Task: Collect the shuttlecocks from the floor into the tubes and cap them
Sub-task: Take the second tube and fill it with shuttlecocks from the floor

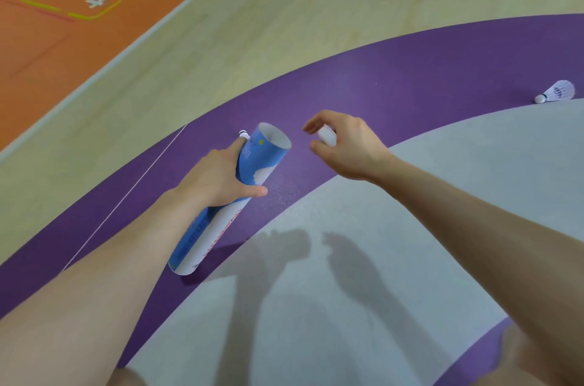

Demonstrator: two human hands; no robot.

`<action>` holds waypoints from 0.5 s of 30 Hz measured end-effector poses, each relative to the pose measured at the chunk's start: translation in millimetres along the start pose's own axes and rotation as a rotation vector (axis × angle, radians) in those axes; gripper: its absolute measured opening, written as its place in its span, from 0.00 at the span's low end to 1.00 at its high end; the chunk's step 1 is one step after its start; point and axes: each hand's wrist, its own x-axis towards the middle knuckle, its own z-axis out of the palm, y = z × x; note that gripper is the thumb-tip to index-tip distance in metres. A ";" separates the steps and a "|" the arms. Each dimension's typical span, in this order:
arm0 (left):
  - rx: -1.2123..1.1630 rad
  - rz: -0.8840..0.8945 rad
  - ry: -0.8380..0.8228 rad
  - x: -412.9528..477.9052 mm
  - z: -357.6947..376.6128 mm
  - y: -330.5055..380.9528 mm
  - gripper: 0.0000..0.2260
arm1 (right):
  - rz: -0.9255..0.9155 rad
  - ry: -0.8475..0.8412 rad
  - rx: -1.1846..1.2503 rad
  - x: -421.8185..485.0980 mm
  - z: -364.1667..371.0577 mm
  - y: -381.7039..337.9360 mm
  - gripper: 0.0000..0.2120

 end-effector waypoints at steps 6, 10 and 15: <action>-0.054 -0.233 0.198 -3.7 -3.3 -28.3 0.35 | -0.023 -0.163 -0.241 11.1 35.0 21.7 0.14; -0.120 -0.285 0.193 -11.1 -11.8 -45.3 0.36 | -0.043 -0.249 -0.346 18.2 63.8 29.7 0.16; -0.083 -0.273 0.196 -15.8 -19.3 -60.5 0.40 | -0.063 -0.406 -0.420 47.9 121.2 37.2 0.26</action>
